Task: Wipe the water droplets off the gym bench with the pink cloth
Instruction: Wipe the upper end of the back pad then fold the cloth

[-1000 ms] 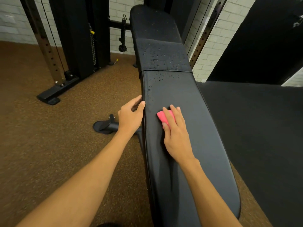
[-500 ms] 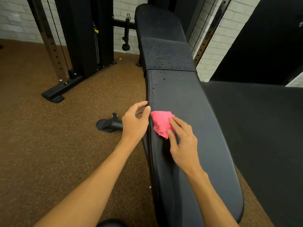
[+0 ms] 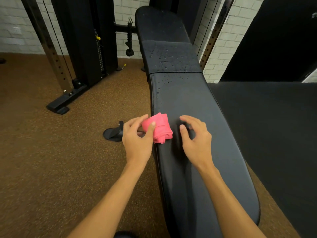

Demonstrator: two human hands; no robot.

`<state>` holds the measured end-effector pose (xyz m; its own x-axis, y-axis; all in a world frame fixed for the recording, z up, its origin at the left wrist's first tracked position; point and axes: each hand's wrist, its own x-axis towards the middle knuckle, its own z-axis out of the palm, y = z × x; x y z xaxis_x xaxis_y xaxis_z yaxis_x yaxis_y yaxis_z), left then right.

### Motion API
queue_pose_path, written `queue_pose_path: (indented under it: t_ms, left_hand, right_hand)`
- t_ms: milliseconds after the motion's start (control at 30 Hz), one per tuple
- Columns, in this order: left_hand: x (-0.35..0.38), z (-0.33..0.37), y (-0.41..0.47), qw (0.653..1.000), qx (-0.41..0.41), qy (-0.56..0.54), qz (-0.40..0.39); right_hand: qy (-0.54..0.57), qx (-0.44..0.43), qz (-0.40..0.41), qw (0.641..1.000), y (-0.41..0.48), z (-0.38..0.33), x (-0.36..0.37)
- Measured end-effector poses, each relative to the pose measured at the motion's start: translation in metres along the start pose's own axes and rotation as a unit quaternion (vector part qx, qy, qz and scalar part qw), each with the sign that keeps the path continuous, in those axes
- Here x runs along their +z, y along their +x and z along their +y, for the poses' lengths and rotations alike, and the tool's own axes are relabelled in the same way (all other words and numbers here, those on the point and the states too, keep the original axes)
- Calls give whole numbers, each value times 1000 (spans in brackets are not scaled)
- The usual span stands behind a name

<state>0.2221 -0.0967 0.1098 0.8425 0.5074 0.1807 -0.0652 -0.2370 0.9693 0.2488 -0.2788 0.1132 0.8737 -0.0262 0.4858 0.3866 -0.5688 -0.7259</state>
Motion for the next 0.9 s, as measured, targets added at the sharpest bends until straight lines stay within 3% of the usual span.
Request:
queue_pose_path:
  t_ms: [100, 200, 533, 900]
  left_hand:
    - [7, 12, -6, 996, 20, 88, 2]
    - [17, 22, -8, 993, -37, 105, -35]
    - [17, -12, -17, 982, -158, 37, -97]
    - [56, 13, 80, 984, -164, 34, -64]
  right_hand:
    - [-2, 23, 26, 999, 20, 6, 3]
    - [-7, 35, 39, 999, 38, 10, 12]
    - [-144, -26, 73, 987, 51, 23, 43]
    - [-179, -30, 72, 981, 55, 22, 45]
